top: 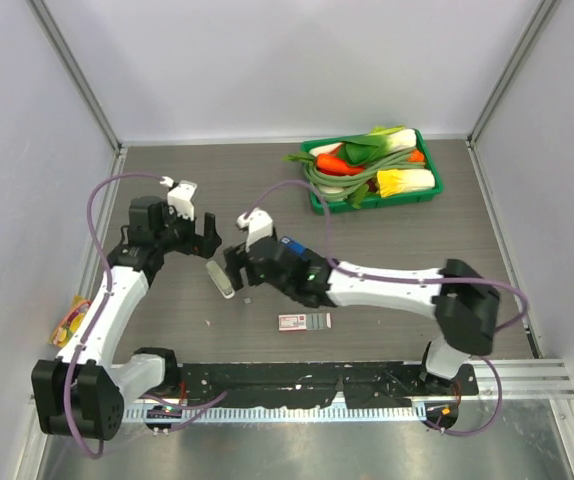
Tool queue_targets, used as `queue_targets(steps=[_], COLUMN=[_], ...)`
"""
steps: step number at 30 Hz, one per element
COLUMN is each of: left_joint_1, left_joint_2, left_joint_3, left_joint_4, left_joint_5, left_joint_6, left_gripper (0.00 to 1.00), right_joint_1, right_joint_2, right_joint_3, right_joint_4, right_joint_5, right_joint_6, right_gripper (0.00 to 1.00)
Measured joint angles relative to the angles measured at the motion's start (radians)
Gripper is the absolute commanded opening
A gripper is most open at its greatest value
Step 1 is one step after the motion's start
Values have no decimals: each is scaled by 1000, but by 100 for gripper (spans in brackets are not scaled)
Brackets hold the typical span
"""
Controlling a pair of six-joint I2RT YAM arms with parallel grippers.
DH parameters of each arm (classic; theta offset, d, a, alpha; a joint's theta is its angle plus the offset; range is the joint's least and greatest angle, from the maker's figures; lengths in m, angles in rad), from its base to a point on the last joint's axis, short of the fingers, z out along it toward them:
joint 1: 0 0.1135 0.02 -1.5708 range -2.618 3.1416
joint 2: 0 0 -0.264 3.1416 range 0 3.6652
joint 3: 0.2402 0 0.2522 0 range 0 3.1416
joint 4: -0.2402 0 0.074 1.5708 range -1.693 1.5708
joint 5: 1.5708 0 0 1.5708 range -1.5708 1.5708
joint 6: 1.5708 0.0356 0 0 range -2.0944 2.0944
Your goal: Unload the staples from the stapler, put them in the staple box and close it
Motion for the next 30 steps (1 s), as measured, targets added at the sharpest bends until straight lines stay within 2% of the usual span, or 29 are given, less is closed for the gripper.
queue_targets(steps=[6, 10, 14, 24, 28, 30], left_joint_1=[-94, -224, -317, -352, -353, -353], left_joint_2=[32, 49, 80, 128, 137, 137], left_joint_3=[0, -8, -20, -34, -34, -34], left_joint_4=[25, 30, 31, 36, 36, 37], left_joint_5=[-30, -83, -107, -116, -108, -103], left_joint_6=[-10, 13, 40, 59, 72, 73], left_gripper=[94, 94, 94, 93, 93, 93], right_joint_1=[-214, -366, -391, -394, -405, -407], right_joint_2=[-250, -266, -185, -67, -36, -30], right_joint_3=[-126, -169, -172, -172, -171, -171], right_joint_4=[-26, -89, -165, -219, -230, -232], right_joint_5=[-23, -27, -49, -121, -138, -146], right_joint_6=[-76, -123, -161, -222, -236, -241], right_gripper=[86, 86, 85, 78, 70, 57])
